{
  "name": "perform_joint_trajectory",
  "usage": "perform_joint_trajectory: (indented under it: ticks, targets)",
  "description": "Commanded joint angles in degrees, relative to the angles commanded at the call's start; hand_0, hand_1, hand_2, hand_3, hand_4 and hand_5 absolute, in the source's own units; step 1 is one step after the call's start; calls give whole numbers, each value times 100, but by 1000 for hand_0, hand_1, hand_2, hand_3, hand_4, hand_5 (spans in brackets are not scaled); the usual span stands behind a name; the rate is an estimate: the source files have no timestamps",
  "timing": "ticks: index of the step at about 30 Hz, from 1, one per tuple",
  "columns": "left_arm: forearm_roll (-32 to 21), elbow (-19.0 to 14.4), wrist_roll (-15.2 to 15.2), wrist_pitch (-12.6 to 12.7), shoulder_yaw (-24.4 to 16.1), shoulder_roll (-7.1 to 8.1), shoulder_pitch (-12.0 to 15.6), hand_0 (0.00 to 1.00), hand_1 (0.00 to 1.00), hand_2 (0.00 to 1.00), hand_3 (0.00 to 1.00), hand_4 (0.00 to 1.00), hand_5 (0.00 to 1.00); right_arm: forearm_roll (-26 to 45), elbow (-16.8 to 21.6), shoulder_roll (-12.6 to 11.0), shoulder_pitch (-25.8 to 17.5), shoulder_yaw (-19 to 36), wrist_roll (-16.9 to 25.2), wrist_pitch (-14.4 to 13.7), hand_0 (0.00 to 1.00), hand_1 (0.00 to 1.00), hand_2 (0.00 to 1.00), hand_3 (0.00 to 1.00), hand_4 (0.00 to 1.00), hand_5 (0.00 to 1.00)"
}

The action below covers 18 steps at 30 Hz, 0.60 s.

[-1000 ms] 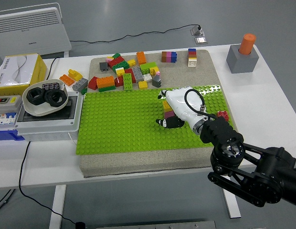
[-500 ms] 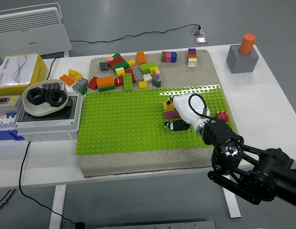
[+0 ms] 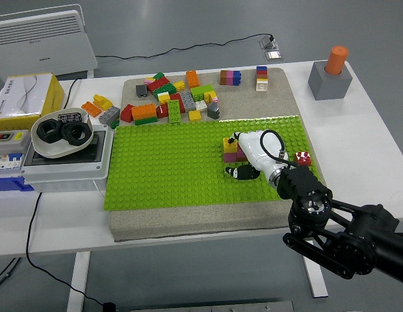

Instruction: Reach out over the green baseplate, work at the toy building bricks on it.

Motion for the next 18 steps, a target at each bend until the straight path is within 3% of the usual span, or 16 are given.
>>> perform_joint_trajectory:
  ticks: [11, 18]
  targets:
    - [-22, 0, -6, 7, -2, 0, 12, 718, 593, 506, 609, 644, 585, 34, 259, -66, -7, 126, 140, -264, 42, 33, 165, 671, 833, 421]
    - [-41, 0, -7, 9, 5, 3, 17, 718, 593, 505, 609, 644, 585, 7, 399, -108, -1, 213, 135, -259, 42, 32, 165, 666, 833, 422]
